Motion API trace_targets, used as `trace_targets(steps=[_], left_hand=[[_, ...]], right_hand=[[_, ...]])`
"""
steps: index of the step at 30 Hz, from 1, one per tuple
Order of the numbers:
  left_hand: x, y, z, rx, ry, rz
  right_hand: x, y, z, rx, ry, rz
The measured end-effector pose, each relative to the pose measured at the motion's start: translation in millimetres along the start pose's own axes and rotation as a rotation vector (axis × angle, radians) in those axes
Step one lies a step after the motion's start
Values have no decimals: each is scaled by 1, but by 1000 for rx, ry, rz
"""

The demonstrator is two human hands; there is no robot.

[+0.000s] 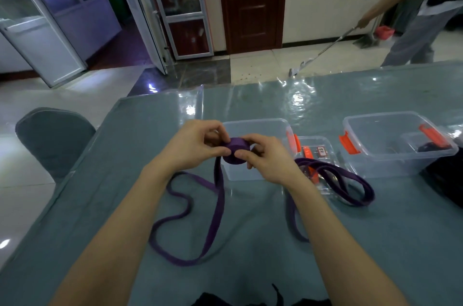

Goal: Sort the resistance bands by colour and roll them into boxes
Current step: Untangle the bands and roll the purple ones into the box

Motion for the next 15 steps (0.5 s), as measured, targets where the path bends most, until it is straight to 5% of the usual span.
trace_targets(steps=[8,11,15], left_hand=[[-3,9,27,287,492,-104],[1,4,23,244,381,-120],[14,-1,6,53,-19,-60]], right_hand=[[-7,-3,-12,184,-481,-60],[1,1,-8,158,-563,-10],[9,3,-15,7,-304,-21]])
Point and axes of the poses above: each hand's wrist, its own y-axis away from the middle knuckle, its own z-axis out of the palm, x = y × z, the point moved 3 cm from there along -y, towards the middle knuckle, and after that the axes turned 9 degrees about -y, right-handed, at the moved point
